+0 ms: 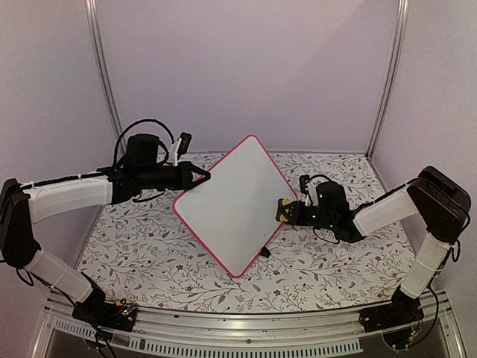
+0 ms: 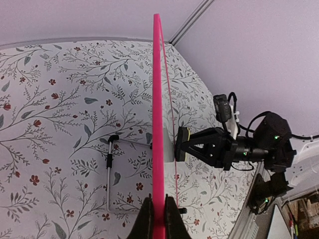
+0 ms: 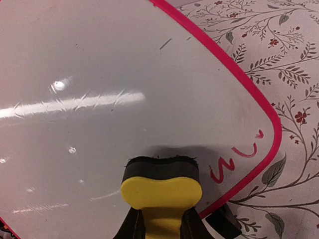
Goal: Erase the whiteboard
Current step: Erase the whiteboard at the center of the board.
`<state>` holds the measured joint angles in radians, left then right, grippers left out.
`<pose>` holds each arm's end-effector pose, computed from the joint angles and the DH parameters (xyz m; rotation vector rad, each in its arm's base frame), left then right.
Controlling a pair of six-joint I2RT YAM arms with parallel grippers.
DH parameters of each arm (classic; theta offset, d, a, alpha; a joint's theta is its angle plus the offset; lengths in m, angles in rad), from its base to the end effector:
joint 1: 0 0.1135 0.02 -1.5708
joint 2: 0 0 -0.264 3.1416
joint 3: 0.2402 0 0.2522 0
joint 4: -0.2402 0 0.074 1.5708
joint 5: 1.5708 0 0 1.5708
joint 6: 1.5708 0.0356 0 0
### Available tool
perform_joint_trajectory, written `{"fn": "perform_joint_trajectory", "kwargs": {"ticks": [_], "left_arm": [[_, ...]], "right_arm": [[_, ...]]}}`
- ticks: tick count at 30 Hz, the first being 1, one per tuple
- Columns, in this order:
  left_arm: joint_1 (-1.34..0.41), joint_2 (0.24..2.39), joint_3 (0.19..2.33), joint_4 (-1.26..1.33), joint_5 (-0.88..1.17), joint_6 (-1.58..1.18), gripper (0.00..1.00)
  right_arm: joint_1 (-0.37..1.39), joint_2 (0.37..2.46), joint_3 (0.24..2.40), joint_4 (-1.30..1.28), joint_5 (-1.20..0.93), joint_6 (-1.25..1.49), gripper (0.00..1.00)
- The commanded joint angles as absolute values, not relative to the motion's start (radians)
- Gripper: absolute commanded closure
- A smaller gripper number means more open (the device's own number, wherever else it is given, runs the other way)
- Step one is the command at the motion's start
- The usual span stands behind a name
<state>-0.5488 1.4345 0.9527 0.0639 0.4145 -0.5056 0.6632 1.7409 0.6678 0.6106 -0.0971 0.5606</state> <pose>0.2710 -0.1825 0.2715 0.3325 2.0942 -1.0689 0.2597 0.2073 0.1383 -0.1742 2.1360 0.8467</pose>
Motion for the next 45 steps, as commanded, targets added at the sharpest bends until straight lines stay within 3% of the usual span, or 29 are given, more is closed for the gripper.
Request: {"fn": "perform_joint_trajectory", "kwargs": {"ticks": [1, 28, 35, 45], "left_arm": [[-0.543, 1.396, 0.95, 0.151, 0.413, -0.453, 1.0], [-0.534, 1.399, 0.949, 0.156, 0.417, -0.459, 1.0], [-0.533, 1.397, 0.948, 0.156, 0.417, -0.461, 1.0], [-0.532, 1.393, 0.951, 0.155, 0.419, -0.461, 1.0]], "right_arm": [[0.616, 1.716, 0.726, 0.554, -0.044, 0.53, 0.93], [0.768, 1.735, 0.623, 0.66, -0.064, 0.557, 0.93], [0.746, 1.719, 0.676, 0.541, 0.093, 0.555, 0.94], [0.735, 1.773, 0.732, 0.522, 0.063, 0.521, 0.95]]}}
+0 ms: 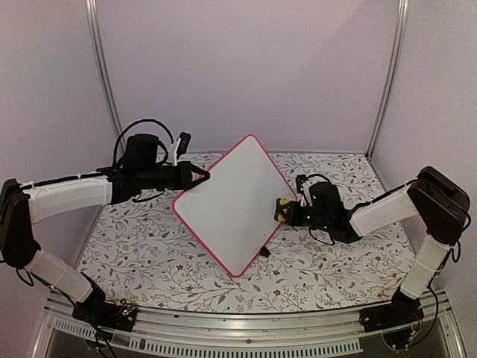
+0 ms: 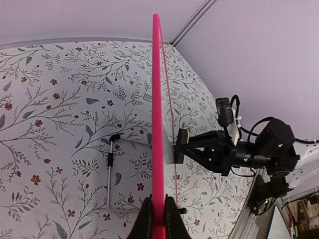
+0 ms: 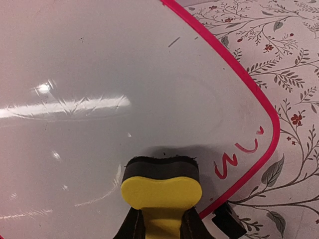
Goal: Erase the whiteboard
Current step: Erase the whiteboard at the center of the board.
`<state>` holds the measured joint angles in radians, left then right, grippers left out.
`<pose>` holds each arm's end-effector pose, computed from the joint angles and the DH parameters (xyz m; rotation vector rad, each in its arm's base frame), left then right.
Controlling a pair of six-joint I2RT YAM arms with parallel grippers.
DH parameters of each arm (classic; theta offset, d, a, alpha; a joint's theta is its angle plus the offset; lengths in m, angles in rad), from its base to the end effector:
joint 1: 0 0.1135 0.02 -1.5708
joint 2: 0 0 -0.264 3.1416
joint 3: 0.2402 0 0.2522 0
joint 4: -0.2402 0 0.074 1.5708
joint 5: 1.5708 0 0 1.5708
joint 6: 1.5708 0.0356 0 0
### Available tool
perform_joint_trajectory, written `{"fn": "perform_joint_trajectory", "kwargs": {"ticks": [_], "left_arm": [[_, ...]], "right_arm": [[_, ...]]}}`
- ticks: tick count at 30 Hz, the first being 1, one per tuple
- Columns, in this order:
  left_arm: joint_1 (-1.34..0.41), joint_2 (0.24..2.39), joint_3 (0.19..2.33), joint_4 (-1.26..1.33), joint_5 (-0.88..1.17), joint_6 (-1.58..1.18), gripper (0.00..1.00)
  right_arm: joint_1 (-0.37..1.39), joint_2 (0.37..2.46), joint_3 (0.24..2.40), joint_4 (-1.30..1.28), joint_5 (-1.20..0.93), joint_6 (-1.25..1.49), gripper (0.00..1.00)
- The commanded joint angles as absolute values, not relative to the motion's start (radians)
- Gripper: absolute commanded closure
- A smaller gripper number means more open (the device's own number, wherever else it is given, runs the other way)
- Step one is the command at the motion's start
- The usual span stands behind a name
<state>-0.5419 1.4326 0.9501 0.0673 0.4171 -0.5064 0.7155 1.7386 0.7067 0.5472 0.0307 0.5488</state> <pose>0.2718 -0.1805 0.2715 0.3265 2.0913 -1.0684 0.2560 0.2211 0.1433 -0.1585 2.1353 0.7371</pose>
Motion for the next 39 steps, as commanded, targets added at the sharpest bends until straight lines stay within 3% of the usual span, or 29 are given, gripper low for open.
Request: {"fn": "perform_joint_trajectory", "kwargs": {"ticks": [1, 11, 22, 39], "left_arm": [[-0.531, 1.394, 0.951, 0.155, 0.418, -0.462, 1.0], [-0.529, 1.402, 0.951, 0.156, 0.428, -0.463, 1.0], [-0.529, 1.401, 0.95, 0.158, 0.429, -0.464, 1.0], [-0.527, 1.393, 0.948, 0.163, 0.431, -0.466, 1.0]], "right_arm": [[0.735, 1.781, 0.73, 0.525, 0.068, 0.526, 0.95], [0.678, 1.752, 0.721, 0.531, 0.123, 0.537, 0.95], [0.638, 1.762, 0.771, 0.532, 0.028, 0.506, 0.95], [0.78, 1.754, 0.683, 0.634, -0.005, 0.52, 0.95]]}}
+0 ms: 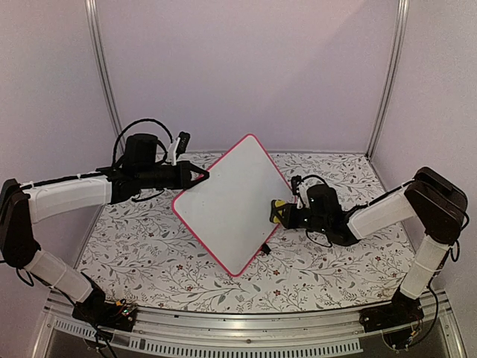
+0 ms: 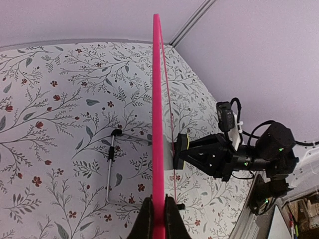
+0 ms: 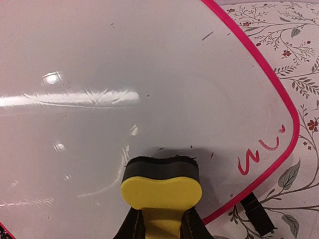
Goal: Erase the whiteboard
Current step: Erase the whiteboard at the center of the board.
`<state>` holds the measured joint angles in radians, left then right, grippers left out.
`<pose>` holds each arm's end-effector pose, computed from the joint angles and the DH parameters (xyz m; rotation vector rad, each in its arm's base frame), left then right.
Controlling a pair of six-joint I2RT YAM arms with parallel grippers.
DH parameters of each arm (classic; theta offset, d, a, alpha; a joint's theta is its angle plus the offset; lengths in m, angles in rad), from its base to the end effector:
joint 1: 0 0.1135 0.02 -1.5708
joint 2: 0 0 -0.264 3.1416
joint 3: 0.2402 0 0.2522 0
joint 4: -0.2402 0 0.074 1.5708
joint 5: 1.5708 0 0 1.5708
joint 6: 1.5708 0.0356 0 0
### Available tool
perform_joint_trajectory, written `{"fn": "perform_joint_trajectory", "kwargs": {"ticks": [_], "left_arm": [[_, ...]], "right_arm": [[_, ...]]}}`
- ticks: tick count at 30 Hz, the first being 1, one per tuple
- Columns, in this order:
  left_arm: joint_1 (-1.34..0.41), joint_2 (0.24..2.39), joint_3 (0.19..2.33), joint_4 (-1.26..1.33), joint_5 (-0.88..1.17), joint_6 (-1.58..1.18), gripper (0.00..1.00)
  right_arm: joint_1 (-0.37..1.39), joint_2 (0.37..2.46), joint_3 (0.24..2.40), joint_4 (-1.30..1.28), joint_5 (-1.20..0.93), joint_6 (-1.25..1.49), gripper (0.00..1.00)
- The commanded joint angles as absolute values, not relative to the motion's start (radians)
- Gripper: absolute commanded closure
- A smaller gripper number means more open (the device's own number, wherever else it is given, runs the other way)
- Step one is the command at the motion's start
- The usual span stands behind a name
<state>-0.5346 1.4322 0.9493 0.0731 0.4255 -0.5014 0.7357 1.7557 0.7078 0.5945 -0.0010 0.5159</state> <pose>0.2730 -0.1787 0.2720 0.3306 2.0836 -1.0704 0.2531 0.2291 0.1427 -0.2328 2.1034 0.7758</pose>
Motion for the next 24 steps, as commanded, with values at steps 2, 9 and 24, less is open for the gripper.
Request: {"fn": "perform_joint_trajectory", "kwargs": {"ticks": [2, 9, 24], "left_arm": [[-0.527, 1.394, 0.948, 0.163, 0.431, -0.465, 1.0], [-0.527, 1.391, 0.946, 0.162, 0.433, -0.467, 1.0], [-0.574, 1.324, 0.93, 0.139, 0.36, -0.43, 1.0]], "right_arm": [[0.803, 1.755, 0.678, 0.64, -0.006, 0.515, 0.95], [0.825, 1.739, 0.648, 0.673, 0.057, 0.535, 0.95], [0.679, 1.736, 0.675, 0.683, 0.023, 0.523, 0.95]]}}
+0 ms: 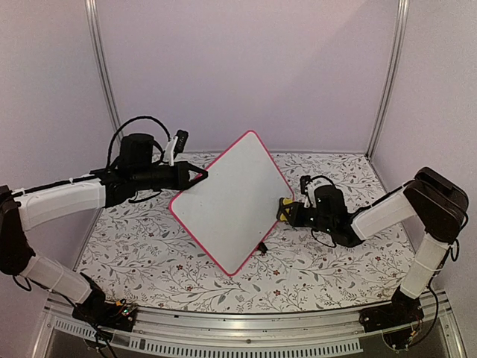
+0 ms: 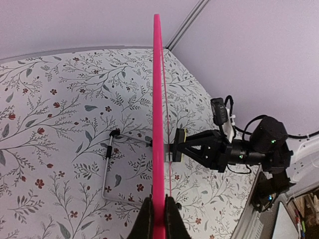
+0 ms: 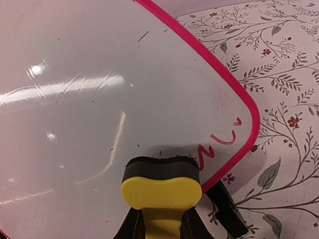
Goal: Erase the whiteboard
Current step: Erase the whiteboard at the center of the board.
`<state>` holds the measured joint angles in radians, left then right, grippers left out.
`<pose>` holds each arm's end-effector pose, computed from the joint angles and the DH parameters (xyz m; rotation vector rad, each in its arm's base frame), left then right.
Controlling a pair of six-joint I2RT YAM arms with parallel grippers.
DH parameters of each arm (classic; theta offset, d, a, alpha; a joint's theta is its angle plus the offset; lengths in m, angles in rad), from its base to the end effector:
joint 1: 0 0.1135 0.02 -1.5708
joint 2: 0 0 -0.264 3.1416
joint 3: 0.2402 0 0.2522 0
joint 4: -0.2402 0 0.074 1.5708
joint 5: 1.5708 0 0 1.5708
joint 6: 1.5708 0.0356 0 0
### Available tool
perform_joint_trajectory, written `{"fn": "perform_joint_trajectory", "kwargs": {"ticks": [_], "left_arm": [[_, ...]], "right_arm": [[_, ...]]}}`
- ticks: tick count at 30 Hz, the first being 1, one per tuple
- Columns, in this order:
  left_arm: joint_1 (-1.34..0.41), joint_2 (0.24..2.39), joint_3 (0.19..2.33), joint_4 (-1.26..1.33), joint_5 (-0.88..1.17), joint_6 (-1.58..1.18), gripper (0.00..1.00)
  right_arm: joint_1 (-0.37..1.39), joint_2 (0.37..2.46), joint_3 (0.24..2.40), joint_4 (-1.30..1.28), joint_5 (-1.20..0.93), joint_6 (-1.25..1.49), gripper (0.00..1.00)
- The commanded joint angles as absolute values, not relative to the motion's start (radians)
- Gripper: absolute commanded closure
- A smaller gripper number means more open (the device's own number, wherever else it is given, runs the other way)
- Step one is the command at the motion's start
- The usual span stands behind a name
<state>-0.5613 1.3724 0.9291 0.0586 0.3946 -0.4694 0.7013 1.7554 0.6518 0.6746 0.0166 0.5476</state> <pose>0.2586 -0.1787 0.2813 0.3719 2.0453 -1.0427 0.2540 0.2138 0.1357 -0.1492 2.0821 0.7697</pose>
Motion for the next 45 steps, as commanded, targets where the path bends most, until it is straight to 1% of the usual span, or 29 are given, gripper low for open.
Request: {"fn": "perform_joint_trajectory", "kwargs": {"ticks": [1, 10, 15, 24, 39, 45], "left_arm": [[-0.575, 1.325, 0.93, 0.14, 0.36, -0.429, 1.0], [-0.576, 1.326, 0.93, 0.146, 0.376, -0.427, 1.0], [-0.576, 1.317, 0.924, 0.159, 0.383, -0.429, 1.0], [-0.571, 1.307, 0.905, 0.207, 0.424, -0.446, 1.0], [-0.555, 1.312, 0.896, 0.234, 0.459, -0.469, 1.0], [-0.554, 1.31, 0.895, 0.238, 0.463, -0.47, 1.0]], "right_arm": [[0.673, 1.738, 0.68, 0.683, 0.022, 0.518, 0.95], [0.666, 1.752, 0.7, 0.736, 0.011, 0.486, 0.95], [0.667, 1.778, 0.694, 0.784, -0.042, 0.494, 0.95], [0.668, 1.854, 0.615, 0.977, -0.116, 0.532, 0.95], [0.729, 1.934, 0.588, 1.086, -0.163, 0.563, 0.96], [0.75, 1.931, 0.601, 1.061, -0.148, 0.565, 0.96]]}}
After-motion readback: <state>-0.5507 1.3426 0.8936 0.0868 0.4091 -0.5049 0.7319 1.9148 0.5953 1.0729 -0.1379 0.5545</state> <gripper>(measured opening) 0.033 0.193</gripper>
